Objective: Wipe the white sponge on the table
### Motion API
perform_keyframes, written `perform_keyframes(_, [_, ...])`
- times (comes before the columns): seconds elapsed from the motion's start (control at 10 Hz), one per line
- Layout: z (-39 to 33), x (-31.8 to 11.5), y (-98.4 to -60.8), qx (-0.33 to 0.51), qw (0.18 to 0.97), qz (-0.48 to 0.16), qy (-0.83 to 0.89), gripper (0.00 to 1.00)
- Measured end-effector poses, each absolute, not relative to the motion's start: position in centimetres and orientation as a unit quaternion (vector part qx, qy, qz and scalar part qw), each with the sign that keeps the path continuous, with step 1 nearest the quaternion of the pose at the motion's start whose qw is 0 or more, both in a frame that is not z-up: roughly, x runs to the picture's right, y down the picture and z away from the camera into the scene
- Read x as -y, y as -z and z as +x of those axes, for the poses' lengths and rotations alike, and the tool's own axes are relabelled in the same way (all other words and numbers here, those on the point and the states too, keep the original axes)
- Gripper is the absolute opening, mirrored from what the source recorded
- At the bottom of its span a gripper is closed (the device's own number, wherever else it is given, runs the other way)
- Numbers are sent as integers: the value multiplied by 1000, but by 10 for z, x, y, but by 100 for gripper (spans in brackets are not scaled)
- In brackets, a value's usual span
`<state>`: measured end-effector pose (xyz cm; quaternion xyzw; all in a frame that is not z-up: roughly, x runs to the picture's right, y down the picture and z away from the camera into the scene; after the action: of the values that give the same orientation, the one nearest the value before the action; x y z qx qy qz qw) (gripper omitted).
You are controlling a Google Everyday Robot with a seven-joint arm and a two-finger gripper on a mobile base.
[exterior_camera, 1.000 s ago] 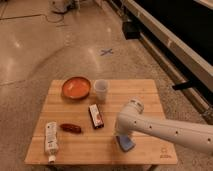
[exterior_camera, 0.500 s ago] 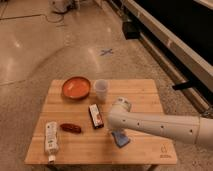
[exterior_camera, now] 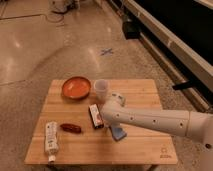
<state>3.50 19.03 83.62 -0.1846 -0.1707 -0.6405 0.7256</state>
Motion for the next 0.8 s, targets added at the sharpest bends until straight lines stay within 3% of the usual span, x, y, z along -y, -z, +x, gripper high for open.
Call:
perform_keyframes(0.4, [52,-162,-853,138,741,-184,630,0])
perform_keyframes(0.8, [127,-136,-886,81,772,-212,593,0])
